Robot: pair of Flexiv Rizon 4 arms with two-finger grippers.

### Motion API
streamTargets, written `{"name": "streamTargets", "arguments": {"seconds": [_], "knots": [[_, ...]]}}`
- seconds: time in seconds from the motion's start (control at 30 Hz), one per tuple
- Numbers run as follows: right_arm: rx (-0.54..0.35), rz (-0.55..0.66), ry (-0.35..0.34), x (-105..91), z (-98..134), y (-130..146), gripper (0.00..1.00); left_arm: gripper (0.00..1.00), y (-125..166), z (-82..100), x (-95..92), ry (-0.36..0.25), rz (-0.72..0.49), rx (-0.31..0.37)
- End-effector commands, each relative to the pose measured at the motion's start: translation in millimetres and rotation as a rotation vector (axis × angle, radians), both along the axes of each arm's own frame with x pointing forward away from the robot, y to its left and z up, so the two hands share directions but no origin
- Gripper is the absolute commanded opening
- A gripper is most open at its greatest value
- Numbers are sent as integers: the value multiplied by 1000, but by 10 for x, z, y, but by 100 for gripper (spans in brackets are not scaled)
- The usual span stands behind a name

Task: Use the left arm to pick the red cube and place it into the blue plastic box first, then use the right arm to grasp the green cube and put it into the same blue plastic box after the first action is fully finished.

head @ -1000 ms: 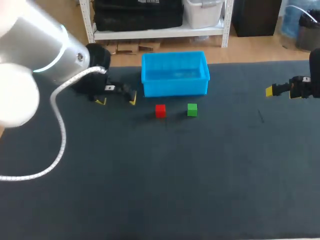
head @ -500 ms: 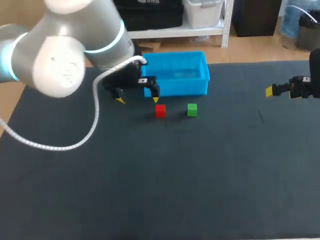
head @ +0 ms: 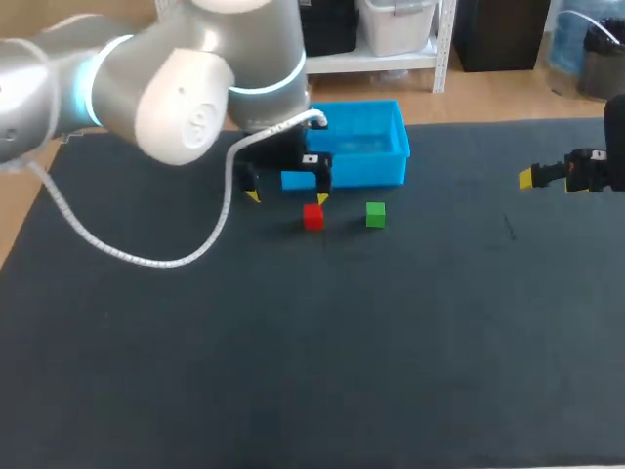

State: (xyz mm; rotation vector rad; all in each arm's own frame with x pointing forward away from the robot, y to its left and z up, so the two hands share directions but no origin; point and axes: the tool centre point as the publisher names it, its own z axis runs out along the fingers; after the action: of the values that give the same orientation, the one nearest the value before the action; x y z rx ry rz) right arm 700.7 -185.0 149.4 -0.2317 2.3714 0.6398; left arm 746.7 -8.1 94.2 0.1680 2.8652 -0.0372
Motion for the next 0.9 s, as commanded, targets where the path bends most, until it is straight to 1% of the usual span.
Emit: {"name": "streamTargets", "arguments": {"seconds": [0.03, 0.2, 0.27, 0.33, 0.5, 0.73, 0.9], "knots": [[1, 2, 0, 3, -3, -4, 100, 100, -142, -127, 186, 34, 27, 64], [1, 2, 0, 3, -3, -4, 100, 100, -228, -247, 256, 40, 41, 62], [1, 2, 0, 3, -3, -4, 100, 100, -246, -321, 298, 55, 63, 66], [1, 2, 0, 3, -3, -4, 100, 100, -260, -381, 329, 58, 79, 68], [1, 2, 0, 3, -3, -4, 100, 100, -290, -498, 442, 90, 108, 56], [1, 2, 0, 3, -3, -4, 100, 100, -319, -612, 604, 118, 126, 37], [1, 2, 0, 3, -3, -4, 100, 100, -326, -685, 657, 128, 144, 24]]}}
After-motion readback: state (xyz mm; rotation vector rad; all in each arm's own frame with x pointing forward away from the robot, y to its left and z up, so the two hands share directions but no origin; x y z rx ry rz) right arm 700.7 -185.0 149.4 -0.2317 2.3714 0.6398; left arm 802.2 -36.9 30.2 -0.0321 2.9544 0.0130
